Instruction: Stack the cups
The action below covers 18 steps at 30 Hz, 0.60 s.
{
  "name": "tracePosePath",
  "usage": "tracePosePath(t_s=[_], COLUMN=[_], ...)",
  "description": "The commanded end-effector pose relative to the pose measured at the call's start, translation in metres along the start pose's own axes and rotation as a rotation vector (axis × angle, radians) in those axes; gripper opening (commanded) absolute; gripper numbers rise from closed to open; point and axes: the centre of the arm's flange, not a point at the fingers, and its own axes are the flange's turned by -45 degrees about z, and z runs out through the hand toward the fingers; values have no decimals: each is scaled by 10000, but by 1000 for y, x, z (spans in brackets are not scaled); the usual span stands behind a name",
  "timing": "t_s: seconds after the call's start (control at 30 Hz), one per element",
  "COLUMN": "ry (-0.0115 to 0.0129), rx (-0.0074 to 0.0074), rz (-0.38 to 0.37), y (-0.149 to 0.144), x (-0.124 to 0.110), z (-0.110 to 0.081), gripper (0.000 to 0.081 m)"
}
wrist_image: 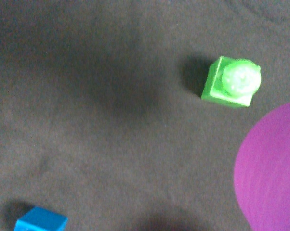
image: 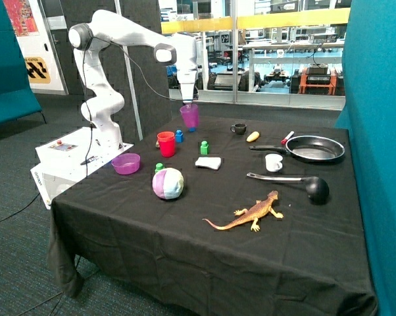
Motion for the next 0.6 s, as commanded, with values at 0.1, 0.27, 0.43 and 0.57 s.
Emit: tracePosePath(t_s=[0.1,0.27,0.43,0.57], ry=[22,22,22,22], rx=[-48,-48,-48,-48], rz=[13,101,54,13], y=[2,3,1,-1], x=[-32,-42,-52,-57], z=[-3,-2,0,0], gripper=[0,0,0,0])
